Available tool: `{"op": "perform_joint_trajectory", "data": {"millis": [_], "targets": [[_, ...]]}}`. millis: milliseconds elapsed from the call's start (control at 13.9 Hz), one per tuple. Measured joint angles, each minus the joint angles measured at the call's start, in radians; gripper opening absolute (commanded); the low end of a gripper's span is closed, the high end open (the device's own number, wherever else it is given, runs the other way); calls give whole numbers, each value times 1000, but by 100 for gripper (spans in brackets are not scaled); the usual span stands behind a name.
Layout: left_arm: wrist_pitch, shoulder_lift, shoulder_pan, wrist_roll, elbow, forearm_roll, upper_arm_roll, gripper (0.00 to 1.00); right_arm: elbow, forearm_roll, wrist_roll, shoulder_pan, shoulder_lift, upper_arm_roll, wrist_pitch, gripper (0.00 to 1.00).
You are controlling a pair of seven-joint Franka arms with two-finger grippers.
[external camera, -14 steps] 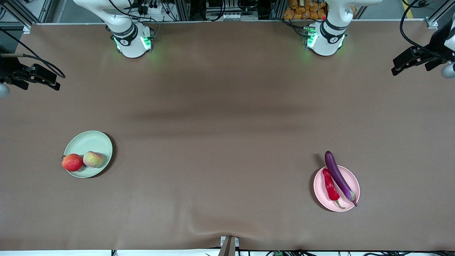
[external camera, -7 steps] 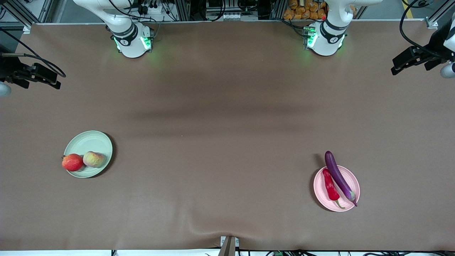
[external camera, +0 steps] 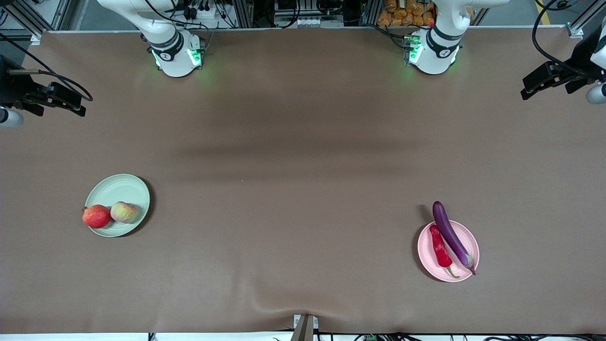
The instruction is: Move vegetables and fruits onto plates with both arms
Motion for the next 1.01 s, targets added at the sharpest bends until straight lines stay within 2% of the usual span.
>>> {"op": "perform_joint_trajectory", "data": {"millis": [1008], "targets": [[-2,0,1,0,0,0,1,100,0,0,0,0,2,0,-14,100]]}}
